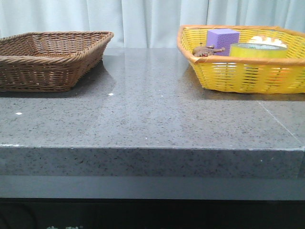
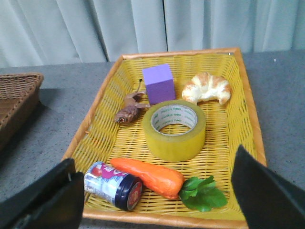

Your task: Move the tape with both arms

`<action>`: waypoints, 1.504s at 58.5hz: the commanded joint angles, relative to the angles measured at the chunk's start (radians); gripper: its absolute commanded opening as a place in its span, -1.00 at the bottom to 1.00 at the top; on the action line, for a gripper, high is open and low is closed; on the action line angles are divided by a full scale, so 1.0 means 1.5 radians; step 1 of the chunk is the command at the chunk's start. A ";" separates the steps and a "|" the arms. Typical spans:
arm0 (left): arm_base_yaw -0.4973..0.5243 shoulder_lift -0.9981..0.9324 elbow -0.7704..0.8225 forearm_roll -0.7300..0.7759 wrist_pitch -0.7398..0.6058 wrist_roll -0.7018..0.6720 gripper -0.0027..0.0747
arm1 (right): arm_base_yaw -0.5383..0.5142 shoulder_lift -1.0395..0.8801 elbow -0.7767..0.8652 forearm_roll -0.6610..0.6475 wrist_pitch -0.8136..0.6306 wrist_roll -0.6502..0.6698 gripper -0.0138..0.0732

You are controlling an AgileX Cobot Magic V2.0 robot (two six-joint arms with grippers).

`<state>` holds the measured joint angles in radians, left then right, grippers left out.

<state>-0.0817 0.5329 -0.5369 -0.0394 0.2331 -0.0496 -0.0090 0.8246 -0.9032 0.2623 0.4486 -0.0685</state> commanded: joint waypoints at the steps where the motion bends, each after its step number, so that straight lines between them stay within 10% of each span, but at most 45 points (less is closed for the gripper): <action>1: -0.003 0.005 -0.023 -0.001 -0.051 -0.004 0.67 | -0.021 0.086 -0.092 0.005 -0.005 0.011 0.79; 45: -0.003 0.005 -0.023 -0.001 -0.051 -0.004 0.67 | -0.066 0.618 -0.543 -0.024 0.163 0.068 0.58; 88: -0.003 0.005 -0.023 -0.001 -0.051 -0.004 0.67 | -0.033 0.726 -0.586 -0.103 0.163 0.068 0.57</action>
<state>-0.0817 0.5329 -0.5369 -0.0394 0.2331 -0.0496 -0.0543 1.9673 -1.7484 0.1165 0.7376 0.0377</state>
